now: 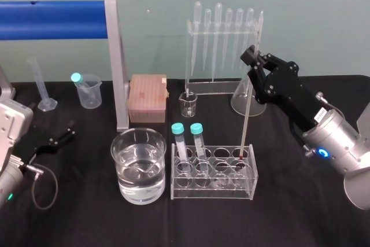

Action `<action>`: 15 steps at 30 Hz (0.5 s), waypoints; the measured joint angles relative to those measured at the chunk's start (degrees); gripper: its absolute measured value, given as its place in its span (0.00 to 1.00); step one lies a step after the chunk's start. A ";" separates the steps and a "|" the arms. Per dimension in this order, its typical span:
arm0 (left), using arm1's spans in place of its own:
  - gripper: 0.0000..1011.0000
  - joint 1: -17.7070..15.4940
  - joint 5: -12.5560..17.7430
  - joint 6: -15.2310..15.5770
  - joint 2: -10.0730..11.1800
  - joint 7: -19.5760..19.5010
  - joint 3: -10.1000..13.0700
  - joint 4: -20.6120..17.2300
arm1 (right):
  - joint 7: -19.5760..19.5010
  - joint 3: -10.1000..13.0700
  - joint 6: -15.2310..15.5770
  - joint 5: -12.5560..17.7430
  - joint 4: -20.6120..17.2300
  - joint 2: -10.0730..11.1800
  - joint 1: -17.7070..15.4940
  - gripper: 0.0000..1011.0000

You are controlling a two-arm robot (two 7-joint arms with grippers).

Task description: Hold the thermometer with one hand and immerse one end into the beaker, then reinsert it into the test tube rack.

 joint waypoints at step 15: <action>1.00 0.00 0.00 0.00 0.00 0.00 0.00 0.00 | 2.07 -0.98 -0.46 0.09 5.66 -0.95 1.35 0.06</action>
